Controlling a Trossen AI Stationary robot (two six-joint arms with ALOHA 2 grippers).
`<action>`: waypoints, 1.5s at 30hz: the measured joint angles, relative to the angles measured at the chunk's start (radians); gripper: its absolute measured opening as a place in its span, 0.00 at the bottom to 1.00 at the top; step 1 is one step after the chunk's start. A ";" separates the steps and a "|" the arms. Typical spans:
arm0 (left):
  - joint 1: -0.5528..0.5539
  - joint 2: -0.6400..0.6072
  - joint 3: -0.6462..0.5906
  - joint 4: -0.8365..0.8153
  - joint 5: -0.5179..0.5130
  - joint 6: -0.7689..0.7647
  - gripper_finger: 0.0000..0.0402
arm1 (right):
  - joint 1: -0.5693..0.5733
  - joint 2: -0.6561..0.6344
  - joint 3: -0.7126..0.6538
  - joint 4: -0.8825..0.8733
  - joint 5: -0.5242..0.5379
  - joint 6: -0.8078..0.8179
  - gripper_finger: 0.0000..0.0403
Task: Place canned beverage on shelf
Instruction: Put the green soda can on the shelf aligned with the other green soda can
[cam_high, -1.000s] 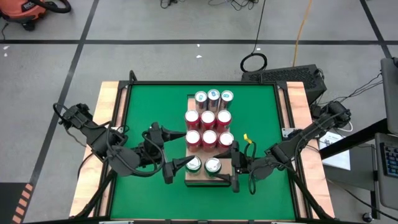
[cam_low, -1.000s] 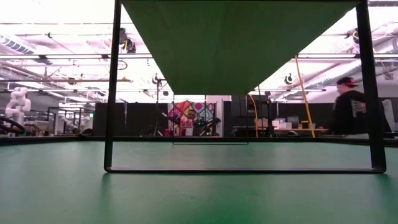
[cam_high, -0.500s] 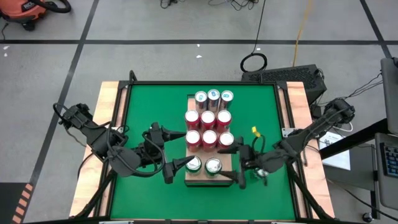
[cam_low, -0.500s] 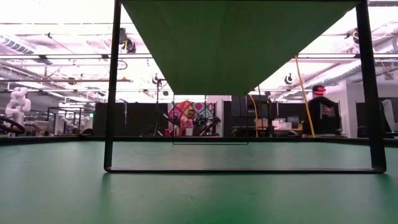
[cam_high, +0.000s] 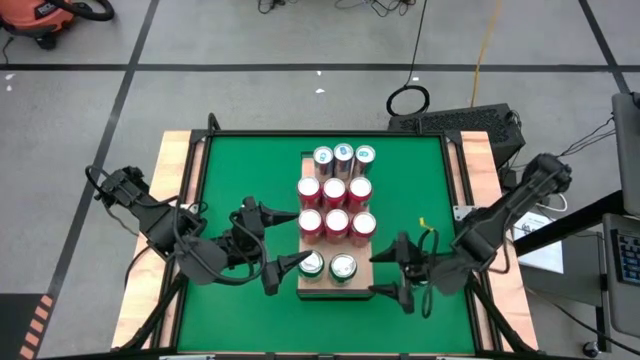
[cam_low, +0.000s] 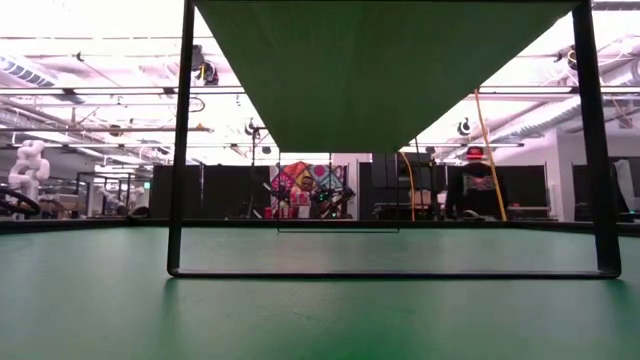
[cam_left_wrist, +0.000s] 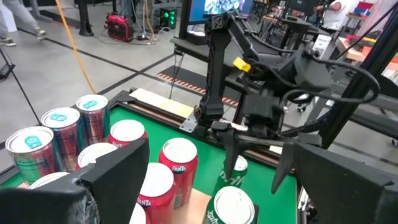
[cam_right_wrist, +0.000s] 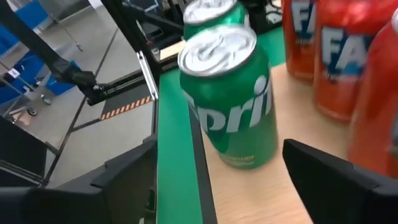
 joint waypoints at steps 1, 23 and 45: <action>0.000 0.000 0.000 -0.005 0.000 0.000 0.98 | 0.003 0.012 0.000 0.004 0.000 0.011 0.81; 0.005 0.000 0.000 -0.047 0.000 -0.052 0.98 | -0.030 0.099 0.000 0.027 0.000 0.023 0.14; 0.006 0.000 0.000 -0.046 -0.006 -0.051 0.98 | -0.034 0.177 0.000 0.105 -0.056 0.000 0.02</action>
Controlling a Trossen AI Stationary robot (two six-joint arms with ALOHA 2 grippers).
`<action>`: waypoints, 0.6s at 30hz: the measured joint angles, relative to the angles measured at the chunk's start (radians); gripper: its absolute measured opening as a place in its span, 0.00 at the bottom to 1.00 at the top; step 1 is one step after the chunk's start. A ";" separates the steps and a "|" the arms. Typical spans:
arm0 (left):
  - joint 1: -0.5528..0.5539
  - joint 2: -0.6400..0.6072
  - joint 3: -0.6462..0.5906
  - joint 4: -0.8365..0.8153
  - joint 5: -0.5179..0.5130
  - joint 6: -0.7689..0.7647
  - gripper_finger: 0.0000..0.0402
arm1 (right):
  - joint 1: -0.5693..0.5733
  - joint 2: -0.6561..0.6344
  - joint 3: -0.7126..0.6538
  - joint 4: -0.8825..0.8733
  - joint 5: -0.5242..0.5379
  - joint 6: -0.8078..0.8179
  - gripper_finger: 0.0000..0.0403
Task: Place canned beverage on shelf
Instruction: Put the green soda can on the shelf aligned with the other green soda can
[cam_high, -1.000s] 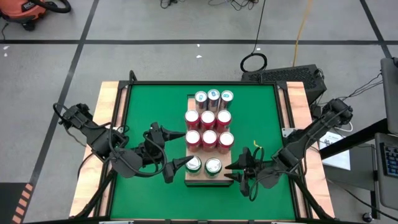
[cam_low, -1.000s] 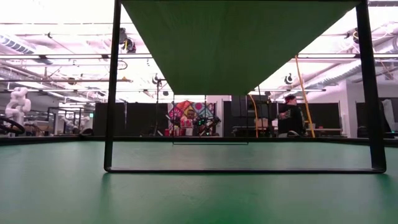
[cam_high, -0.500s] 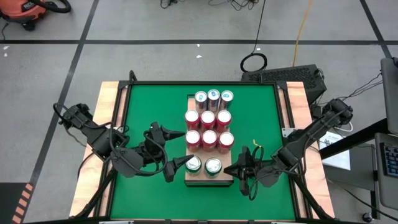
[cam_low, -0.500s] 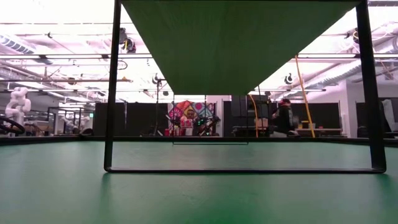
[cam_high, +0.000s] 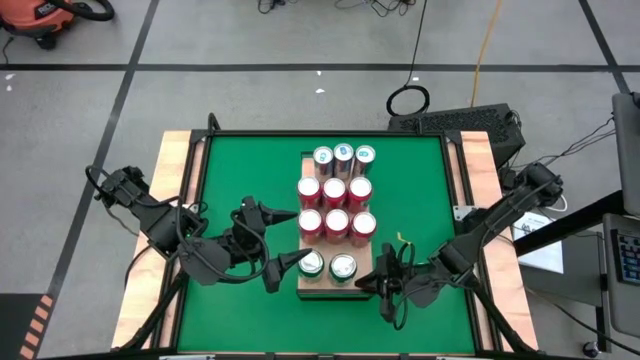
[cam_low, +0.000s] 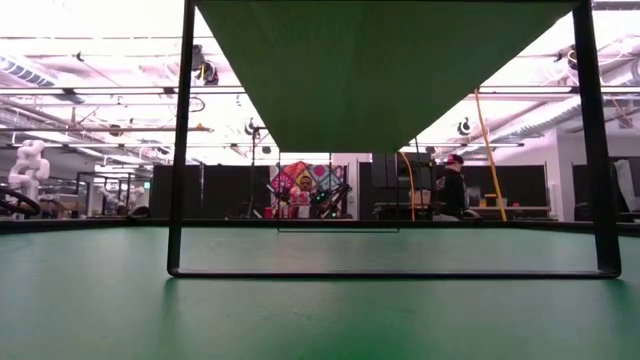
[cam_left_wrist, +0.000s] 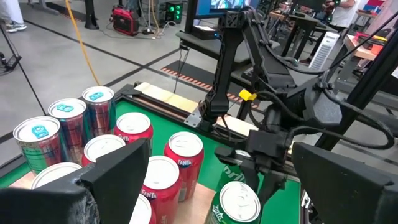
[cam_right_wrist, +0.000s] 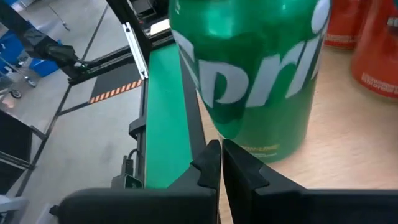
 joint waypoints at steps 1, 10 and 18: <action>0.000 0.000 0.000 0.000 0.000 0.000 0.98 | 0.000 0.005 0.000 0.000 0.000 0.002 0.02; 0.000 0.000 0.000 0.000 -0.001 0.000 0.98 | -0.024 0.009 0.000 0.006 0.000 -0.006 0.02; 0.000 0.000 0.000 0.000 -0.002 0.000 0.98 | -0.040 0.009 0.000 0.033 0.000 -0.038 0.02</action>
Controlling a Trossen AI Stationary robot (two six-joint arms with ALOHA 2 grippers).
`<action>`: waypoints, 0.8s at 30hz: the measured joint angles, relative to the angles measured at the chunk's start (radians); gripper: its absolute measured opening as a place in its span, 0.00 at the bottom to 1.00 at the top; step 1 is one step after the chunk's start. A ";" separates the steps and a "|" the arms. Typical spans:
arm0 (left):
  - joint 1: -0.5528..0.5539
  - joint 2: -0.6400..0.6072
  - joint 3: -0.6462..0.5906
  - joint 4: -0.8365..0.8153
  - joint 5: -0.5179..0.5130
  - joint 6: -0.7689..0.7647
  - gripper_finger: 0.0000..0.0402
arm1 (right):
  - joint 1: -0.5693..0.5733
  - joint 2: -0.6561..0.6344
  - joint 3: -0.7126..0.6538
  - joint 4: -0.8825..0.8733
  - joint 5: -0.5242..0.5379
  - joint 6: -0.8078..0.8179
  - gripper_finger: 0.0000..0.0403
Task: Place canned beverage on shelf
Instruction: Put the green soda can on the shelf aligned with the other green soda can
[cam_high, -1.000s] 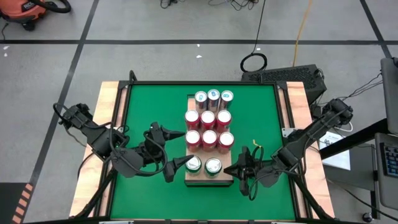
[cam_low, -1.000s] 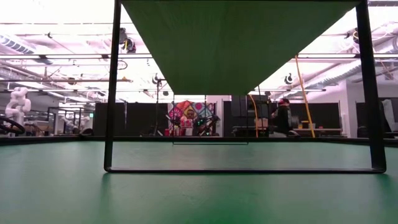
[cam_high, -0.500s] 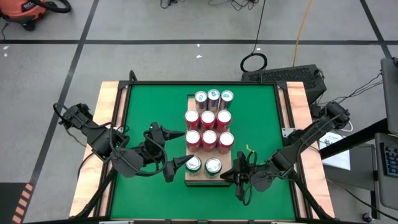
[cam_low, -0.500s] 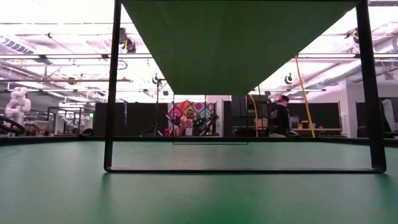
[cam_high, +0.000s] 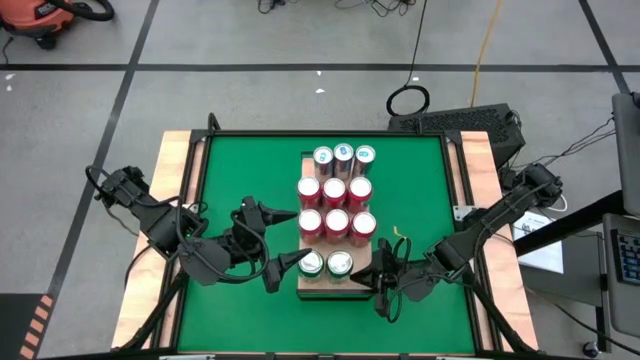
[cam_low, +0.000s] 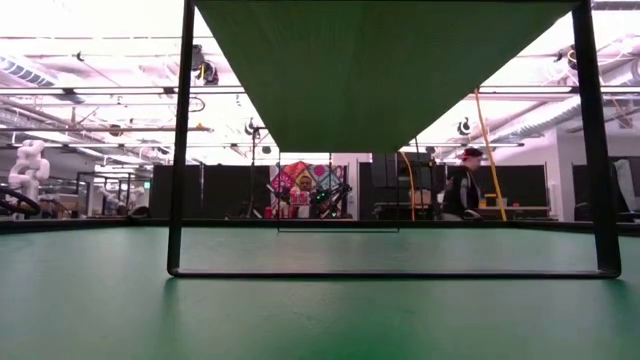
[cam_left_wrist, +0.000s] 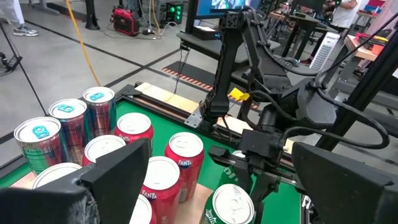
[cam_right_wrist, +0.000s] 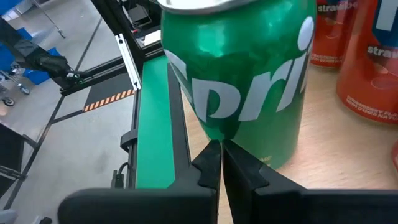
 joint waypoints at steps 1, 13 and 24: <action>0.000 0.000 0.000 0.000 0.000 0.000 0.98 | 0.000 0.000 0.000 0.005 0.000 0.000 0.02; 0.000 0.000 0.000 -0.021 0.000 0.000 0.98 | 0.001 0.000 0.000 0.007 0.000 0.001 0.02; 0.000 0.000 0.000 -0.023 0.000 0.000 0.98 | -0.005 0.000 0.000 -0.010 -0.026 0.008 0.02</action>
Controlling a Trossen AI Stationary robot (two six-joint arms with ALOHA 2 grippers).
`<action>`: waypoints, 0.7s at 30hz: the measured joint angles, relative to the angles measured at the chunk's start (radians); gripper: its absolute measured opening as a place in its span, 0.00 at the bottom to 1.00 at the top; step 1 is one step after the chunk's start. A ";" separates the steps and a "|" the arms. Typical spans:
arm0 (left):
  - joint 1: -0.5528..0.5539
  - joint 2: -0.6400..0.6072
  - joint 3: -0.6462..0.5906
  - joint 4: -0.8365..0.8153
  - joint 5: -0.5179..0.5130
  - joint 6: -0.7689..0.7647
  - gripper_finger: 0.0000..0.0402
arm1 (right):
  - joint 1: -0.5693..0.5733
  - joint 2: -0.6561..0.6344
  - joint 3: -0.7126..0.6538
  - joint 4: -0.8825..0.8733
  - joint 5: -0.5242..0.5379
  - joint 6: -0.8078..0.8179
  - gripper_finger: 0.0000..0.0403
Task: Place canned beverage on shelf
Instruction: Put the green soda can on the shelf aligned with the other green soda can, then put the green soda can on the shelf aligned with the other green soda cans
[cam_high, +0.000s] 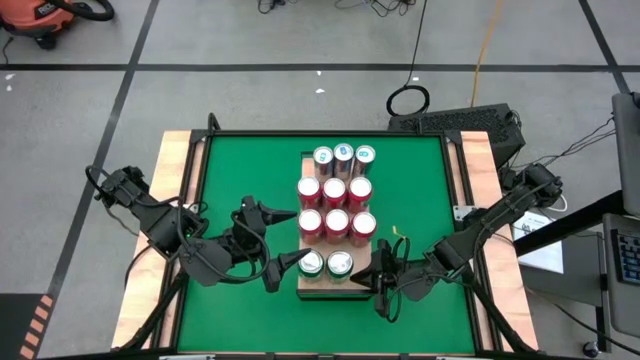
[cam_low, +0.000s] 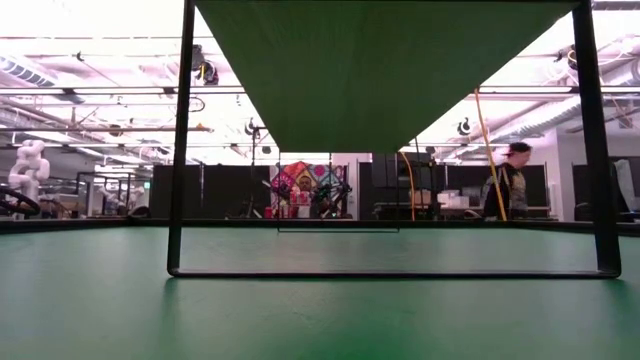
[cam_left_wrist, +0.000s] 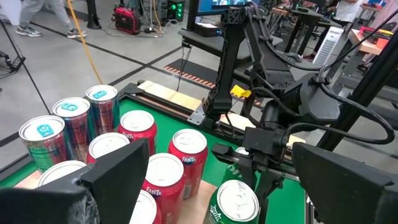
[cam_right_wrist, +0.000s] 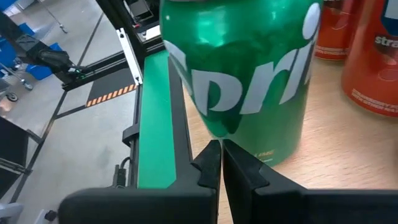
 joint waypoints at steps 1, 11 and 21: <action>0.000 0.000 0.000 0.000 0.000 0.000 0.98 | 0.000 0.000 0.000 0.001 0.000 0.001 0.02; 0.000 0.000 0.000 -0.007 0.000 0.000 0.98 | -0.014 0.000 0.000 0.010 -0.001 -0.009 0.02; -0.001 0.000 0.000 -0.008 0.000 0.000 0.98 | -0.014 -0.023 0.000 -0.002 -0.098 0.032 0.02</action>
